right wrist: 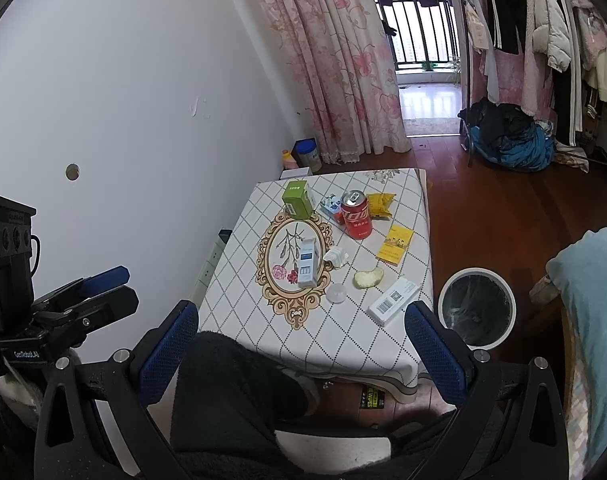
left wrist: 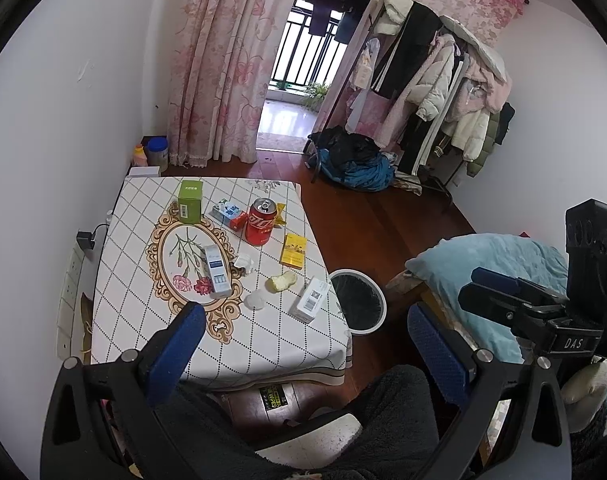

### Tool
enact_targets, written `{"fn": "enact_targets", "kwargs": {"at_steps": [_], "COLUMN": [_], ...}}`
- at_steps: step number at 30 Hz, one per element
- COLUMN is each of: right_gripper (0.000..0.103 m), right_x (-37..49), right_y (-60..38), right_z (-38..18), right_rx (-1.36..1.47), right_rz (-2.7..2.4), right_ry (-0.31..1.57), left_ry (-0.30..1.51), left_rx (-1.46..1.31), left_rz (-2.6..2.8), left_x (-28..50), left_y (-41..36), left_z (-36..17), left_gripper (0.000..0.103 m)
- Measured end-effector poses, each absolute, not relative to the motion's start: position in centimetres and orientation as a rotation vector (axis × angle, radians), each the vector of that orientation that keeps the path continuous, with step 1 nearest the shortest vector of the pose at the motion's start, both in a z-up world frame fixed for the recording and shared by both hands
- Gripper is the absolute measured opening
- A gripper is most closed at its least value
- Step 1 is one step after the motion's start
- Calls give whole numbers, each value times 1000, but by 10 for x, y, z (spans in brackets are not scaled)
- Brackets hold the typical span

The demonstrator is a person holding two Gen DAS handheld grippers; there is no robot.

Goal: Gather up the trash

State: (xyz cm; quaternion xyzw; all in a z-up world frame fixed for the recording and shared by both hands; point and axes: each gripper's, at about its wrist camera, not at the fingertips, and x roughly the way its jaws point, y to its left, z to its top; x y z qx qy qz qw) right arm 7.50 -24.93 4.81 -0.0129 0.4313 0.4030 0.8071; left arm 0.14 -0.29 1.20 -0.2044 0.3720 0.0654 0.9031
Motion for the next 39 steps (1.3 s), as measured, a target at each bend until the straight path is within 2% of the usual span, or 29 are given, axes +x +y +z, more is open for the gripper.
{"fn": "enact_targets", "kwargs": {"at_steps": [39], "right_gripper": [103], "right_x": [70], "right_y": [-238], "right_z": [48], "right_rx": [-44], "right_rz": [872], "right_ry": [916], "left_ry": [763], "left_rx": [-414], "left_rz": [127], "left_x": [-2], "left_y": [-4], "left_z": [7], "left_gripper": [103]}}
